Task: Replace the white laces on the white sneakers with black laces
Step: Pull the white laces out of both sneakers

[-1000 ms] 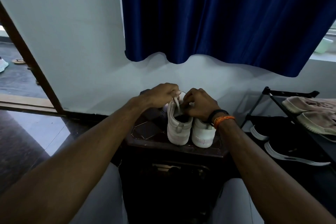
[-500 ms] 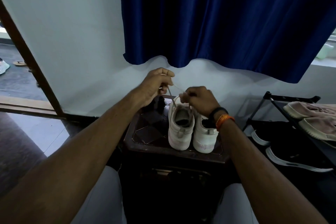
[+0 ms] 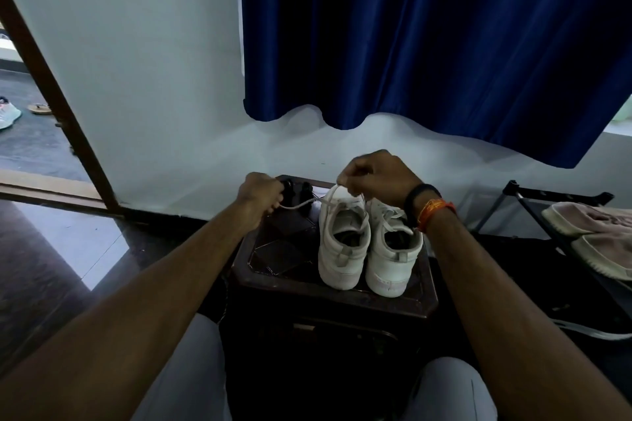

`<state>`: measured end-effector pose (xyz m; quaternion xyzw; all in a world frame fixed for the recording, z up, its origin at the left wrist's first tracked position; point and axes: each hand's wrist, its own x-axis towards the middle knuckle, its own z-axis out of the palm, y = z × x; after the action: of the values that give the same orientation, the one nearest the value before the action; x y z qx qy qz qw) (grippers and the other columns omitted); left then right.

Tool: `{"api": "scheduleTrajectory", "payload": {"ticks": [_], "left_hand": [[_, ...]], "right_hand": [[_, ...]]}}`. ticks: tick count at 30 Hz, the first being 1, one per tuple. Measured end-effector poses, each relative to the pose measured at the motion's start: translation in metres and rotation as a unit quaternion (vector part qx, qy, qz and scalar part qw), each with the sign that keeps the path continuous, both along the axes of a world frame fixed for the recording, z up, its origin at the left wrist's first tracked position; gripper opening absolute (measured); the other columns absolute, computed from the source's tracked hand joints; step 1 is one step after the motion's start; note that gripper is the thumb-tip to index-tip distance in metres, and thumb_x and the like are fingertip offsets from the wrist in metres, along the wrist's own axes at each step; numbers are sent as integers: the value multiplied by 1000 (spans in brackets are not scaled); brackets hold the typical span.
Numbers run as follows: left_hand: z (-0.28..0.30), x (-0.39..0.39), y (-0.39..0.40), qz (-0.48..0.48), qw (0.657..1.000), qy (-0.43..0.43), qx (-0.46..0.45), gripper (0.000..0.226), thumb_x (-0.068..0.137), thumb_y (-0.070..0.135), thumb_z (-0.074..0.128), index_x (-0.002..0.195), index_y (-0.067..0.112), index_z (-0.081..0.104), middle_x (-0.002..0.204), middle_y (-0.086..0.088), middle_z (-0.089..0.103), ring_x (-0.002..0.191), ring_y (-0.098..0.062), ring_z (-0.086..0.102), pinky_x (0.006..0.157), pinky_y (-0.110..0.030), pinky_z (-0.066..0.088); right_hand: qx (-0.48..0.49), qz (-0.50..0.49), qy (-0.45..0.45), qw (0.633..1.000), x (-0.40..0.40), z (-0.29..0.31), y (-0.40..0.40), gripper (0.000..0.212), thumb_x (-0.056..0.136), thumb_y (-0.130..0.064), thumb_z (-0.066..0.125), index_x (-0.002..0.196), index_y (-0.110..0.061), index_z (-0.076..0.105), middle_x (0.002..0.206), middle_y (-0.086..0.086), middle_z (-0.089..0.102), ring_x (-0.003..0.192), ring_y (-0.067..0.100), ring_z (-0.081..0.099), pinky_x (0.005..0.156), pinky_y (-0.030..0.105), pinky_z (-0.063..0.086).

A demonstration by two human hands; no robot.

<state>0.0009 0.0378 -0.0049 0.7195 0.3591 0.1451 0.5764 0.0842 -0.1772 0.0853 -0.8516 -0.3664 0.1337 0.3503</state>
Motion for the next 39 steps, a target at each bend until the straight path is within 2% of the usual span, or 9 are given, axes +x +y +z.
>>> {"api": "scheduleTrajectory", "payload": {"ticks": [4,9,13,19,27,31,34,37,39], "left_hand": [[9,0,-19,-115,992,5,53,19,92,11,61,73,9,61,63,-6,61,50,-15,53,46,-22,42],[14,3,-33,-149,985,7,91,18,94,11,56,88,-1,67,70,-10,69,54,-17,58,48,-23,48],[17,1,-34,-123,977,54,163,21,90,19,63,100,3,53,69,-8,73,54,-19,69,52,-26,56],[16,-3,-51,-111,954,107,257,57,85,30,70,125,8,37,118,-13,56,98,-31,63,84,-47,58],[17,-4,-83,-205,901,-77,374,30,72,18,80,98,14,65,114,-5,48,106,-23,47,81,-35,50],[8,-6,-89,-243,882,-108,389,10,73,16,79,81,12,73,102,1,51,101,-19,43,75,-33,46],[4,-6,-93,-273,882,-104,370,10,71,18,70,74,9,69,99,2,54,100,-20,44,84,-37,45],[8,-2,-101,-270,910,-97,299,17,73,28,67,70,11,70,103,7,56,101,-15,44,91,-33,37],[20,1,-104,-236,944,-92,213,16,80,20,69,64,16,68,96,8,60,93,-8,53,83,-30,40]], "right_hand": [[-88,18,-52,995,1,-10,-4,12,86,-7,72,93,-14,79,89,-3,74,80,1,62,66,8,44],[-126,-22,-88,988,8,-21,-7,15,78,-5,76,83,-20,77,92,2,74,96,18,64,84,32,55],[-140,-28,-103,984,10,-18,-12,10,78,-8,77,84,-17,77,91,3,74,95,20,66,86,35,56],[-204,54,-88,974,1,-12,-20,27,77,-1,68,88,-23,80,92,-4,72,81,9,62,71,19,48],[-251,93,-176,947,4,-16,-21,21,84,-7,75,95,-23,79,101,-5,53,94,14,50,78,26,41],[-157,98,-145,972,11,-18,-29,10,94,-14,65,94,-24,68,105,-2,57,95,17,55,85,31,47],[-69,54,-72,994,13,-25,-34,14,98,-11,57,92,-22,62,96,-2,67,82,9,60,76,25,46],[10,3,5,1000,10,-33,-36,19,96,-2,55,95,-19,62,82,-2,70,72,13,64,68,31,51],[83,-17,80,993,9,-30,-38,23,92,6,55,101,-14,62,77,4,71,66,17,65,60,32,52]]}}
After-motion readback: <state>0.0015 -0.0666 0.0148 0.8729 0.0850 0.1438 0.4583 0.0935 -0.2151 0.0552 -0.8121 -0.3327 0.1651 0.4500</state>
